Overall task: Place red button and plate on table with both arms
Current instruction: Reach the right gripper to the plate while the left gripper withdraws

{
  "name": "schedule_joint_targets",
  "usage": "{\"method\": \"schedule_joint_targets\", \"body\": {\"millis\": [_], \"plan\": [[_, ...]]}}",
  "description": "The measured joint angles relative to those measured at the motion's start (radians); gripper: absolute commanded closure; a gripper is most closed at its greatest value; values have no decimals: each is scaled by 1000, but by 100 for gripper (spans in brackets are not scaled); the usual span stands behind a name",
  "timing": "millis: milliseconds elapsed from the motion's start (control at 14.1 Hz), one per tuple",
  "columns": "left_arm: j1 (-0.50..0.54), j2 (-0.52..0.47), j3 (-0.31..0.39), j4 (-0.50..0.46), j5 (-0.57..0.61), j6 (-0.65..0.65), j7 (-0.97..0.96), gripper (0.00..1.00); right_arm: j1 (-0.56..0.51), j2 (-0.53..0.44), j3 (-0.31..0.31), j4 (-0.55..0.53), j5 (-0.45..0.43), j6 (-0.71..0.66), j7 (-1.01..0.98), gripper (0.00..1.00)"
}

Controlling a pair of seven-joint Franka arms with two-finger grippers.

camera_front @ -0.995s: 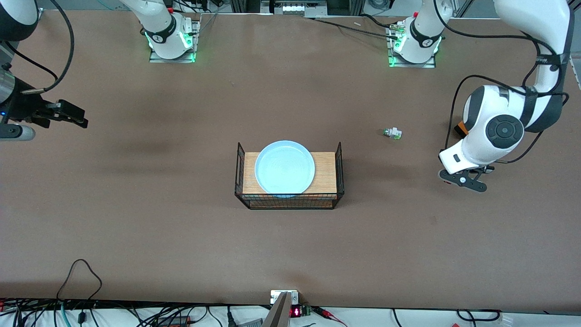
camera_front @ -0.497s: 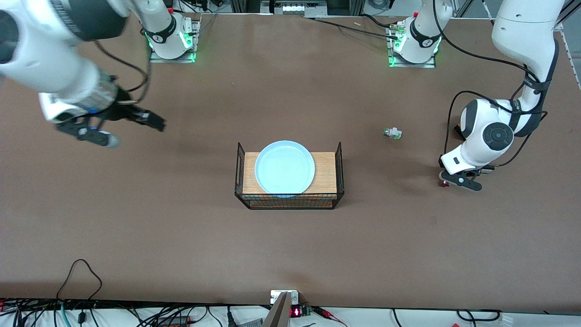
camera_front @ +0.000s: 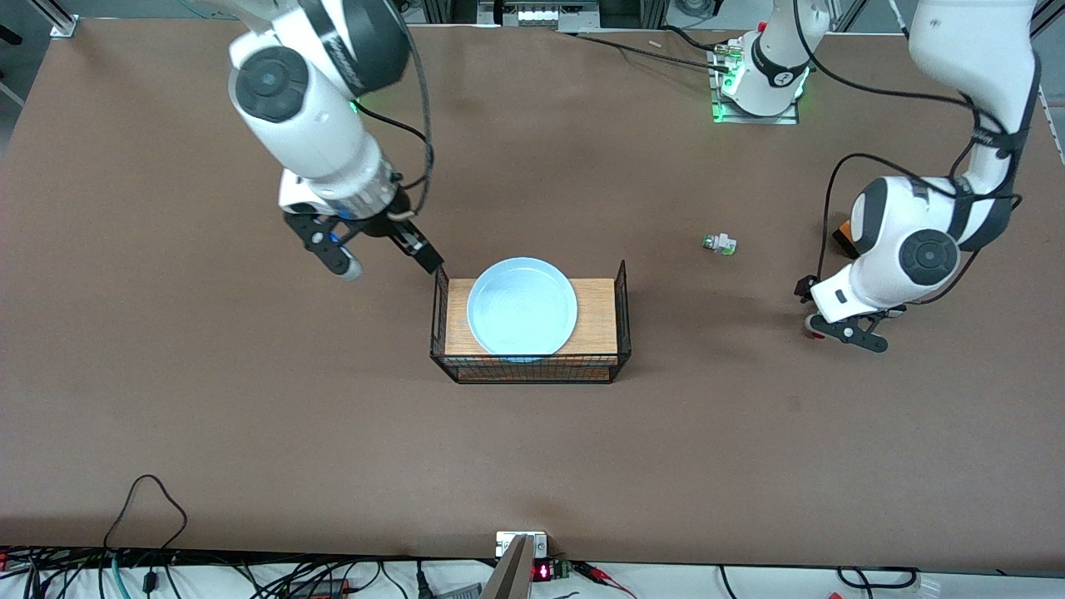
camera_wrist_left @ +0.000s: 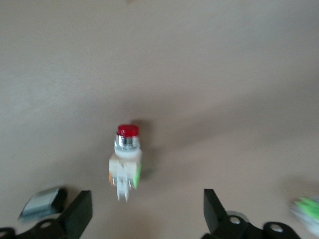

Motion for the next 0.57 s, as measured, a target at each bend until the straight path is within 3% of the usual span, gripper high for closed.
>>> {"method": "schedule_joint_targets", "body": {"millis": [142,284,568], "plan": [[-5,-69,-34,126,-26,-238,-60,0,43,60,0,0,0,72,100,0],[-11,-146,-46,211,-96,-379,-128,0,79,109,-1,2,0,120,160,0],[-16,-306,-47,228,-152,-411,-241,0,87,165,-5,5,0,127,174,0]]}}
